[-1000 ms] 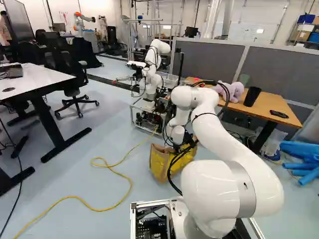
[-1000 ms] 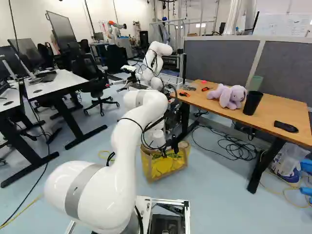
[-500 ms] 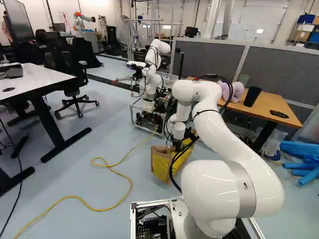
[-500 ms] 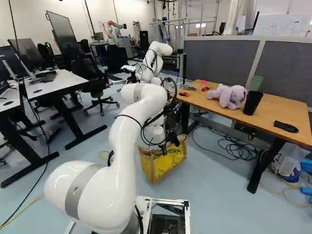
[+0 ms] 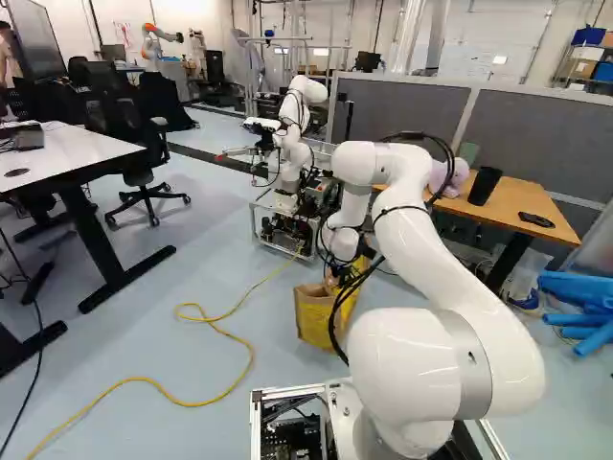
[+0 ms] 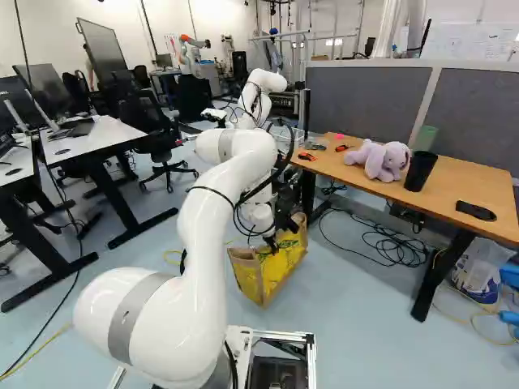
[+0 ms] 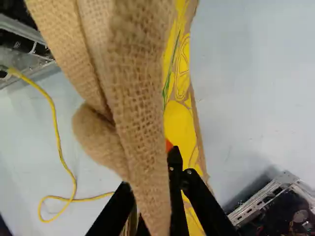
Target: Pick up the bag on the ground and place it on the table
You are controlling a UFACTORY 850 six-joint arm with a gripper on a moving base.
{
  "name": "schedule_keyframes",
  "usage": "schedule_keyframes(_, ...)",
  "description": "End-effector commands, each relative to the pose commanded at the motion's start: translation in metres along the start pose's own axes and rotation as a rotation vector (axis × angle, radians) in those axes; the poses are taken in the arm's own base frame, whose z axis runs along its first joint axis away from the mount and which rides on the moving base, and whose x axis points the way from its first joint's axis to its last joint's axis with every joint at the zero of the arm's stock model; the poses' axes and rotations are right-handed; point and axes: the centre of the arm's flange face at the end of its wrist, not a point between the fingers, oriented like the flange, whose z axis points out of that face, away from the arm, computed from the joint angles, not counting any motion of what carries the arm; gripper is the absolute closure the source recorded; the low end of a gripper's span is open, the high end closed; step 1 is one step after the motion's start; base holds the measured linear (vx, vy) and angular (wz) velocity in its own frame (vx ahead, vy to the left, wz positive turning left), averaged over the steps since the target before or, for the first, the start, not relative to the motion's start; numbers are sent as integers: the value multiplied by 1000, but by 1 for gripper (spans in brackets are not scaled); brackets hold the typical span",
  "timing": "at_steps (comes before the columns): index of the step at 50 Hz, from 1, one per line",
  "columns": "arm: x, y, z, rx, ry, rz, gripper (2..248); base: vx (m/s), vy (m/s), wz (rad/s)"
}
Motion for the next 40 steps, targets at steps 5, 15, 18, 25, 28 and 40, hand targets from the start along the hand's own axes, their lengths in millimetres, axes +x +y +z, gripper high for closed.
schedule_keyframes(5, 1, 0, -7, 2, 3, -52, 228, 0, 0, 0)
schedule_keyframes(15, 3, 0, -22, 6, 9, -157, 228, 0, 0, 0)
schedule_keyframes(18, 4, 0, -27, 7, 11, -188, 228, 0, 0, 0)
schedule_keyframes(25, 5, -1, -37, 10, 17, -261, 228, 0, 0, 0)
schedule_keyframes(28, 5, -1, -42, 11, 19, -293, 228, 0, 0, 0)
schedule_keyframes(40, 7, -1, -60, 14, 30, -418, 228, 0, 0, 0)
